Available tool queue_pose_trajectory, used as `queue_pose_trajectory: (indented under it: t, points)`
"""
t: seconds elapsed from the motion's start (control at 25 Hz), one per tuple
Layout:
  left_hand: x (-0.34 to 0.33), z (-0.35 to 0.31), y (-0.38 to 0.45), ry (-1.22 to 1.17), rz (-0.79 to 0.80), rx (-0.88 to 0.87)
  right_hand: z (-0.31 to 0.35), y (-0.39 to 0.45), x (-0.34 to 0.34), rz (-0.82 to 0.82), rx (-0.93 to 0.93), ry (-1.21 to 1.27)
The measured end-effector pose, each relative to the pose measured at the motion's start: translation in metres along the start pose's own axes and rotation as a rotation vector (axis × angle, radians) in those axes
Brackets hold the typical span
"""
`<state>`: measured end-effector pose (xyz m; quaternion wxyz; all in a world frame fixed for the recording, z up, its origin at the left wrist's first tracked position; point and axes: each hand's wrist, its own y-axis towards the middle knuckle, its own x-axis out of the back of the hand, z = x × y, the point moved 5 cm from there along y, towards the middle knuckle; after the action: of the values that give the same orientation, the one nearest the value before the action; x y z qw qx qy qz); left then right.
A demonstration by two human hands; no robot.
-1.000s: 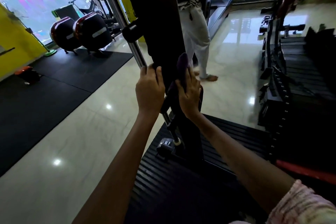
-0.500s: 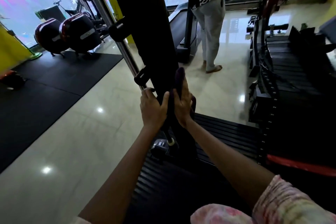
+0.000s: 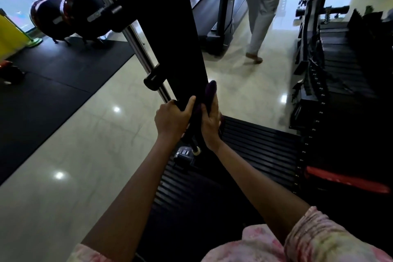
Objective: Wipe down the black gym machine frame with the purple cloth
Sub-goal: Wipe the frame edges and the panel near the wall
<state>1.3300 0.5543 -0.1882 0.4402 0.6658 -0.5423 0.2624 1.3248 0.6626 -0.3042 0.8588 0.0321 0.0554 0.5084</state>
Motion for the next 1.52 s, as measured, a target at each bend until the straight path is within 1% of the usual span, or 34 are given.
queue_pose_trajectory:
  t: [0.12,0.16,0.2,0.24,0.32,0.36,0.44,0.48,0.52,0.72,0.8,0.84,0.92,1.0,1.04,1.08,1.16,1.24,1.28,1.32,1.4,1.52]
  points:
    - [0.002,-0.002,-0.001,0.040,-0.007,0.012,-0.041,0.030,-0.002,0.031,-0.460,0.072]
    - [0.002,-0.002,-0.002,0.040,-0.015,0.014,-0.049,0.039,-0.004,0.024,-0.534,0.094]
    - [0.002,-0.001,-0.002,0.036,-0.028,0.011,-0.052,0.044,-0.006,0.024,-0.551,0.091]
    - [0.002,-0.001,-0.002,0.024,-0.040,0.007,-0.044,0.042,-0.007,0.026,-0.516,0.073]
    - [0.000,0.002,-0.002,-0.016,-0.072,-0.015,-0.004,0.018,-0.007,0.053,-0.349,0.096]
    - [0.000,0.003,-0.003,-0.036,-0.088,-0.029,0.005,0.005,-0.006,0.063,-0.271,0.114]
    - [0.000,0.003,-0.003,-0.057,-0.118,-0.048,0.000,-0.011,0.001,0.086,-0.140,0.146]
    - [-0.001,0.004,-0.004,-0.058,-0.131,-0.060,-0.010,-0.011,0.003,0.093,-0.117,0.158]
    - [0.000,0.003,-0.004,-0.057,-0.143,-0.071,-0.025,-0.008,0.003,0.089,-0.144,0.163]
    - [-0.001,0.005,-0.003,-0.048,-0.175,-0.080,-0.121,0.027,-0.012,0.014,-0.517,0.155]
    - [-0.003,0.007,-0.003,-0.036,-0.180,-0.075,-0.108,0.028,-0.011,0.022,-0.545,0.122]
    - [-0.003,0.007,-0.002,-0.033,-0.182,-0.076,-0.092,0.021,-0.012,0.041,-0.532,0.155]
    - [-0.003,0.007,-0.002,-0.029,-0.184,-0.077,-0.048,0.001,-0.008,0.075,-0.447,0.209]
    - [-0.002,0.005,-0.003,-0.028,-0.177,-0.079,-0.048,-0.003,-0.002,0.063,-0.391,0.201]
    - [-0.001,0.003,-0.004,-0.029,-0.175,-0.081,-0.054,0.000,0.001,0.035,-0.391,0.215]
    - [0.000,0.002,-0.005,-0.030,-0.179,-0.085,-0.066,0.006,0.002,0.006,-0.432,0.230]
    - [0.001,0.001,-0.006,-0.032,-0.189,-0.086,-0.072,0.010,-0.001,-0.014,-0.521,0.186]
    - [0.001,0.002,-0.005,-0.024,-0.198,-0.080,-0.074,0.016,-0.010,-0.047,-0.537,0.203]
    - [0.001,0.002,-0.004,-0.017,-0.202,-0.074,-0.059,0.016,-0.012,-0.043,-0.533,0.194]
    - [0.000,0.003,-0.004,-0.012,-0.200,-0.067,-0.029,0.013,-0.012,-0.036,-0.507,0.168]
    - [-0.001,0.004,-0.003,-0.014,-0.196,-0.057,0.018,0.011,-0.010,-0.021,-0.389,0.153]
    - [-0.002,0.005,-0.003,-0.044,-0.199,-0.049,0.046,0.005,0.000,0.000,-0.183,0.027]
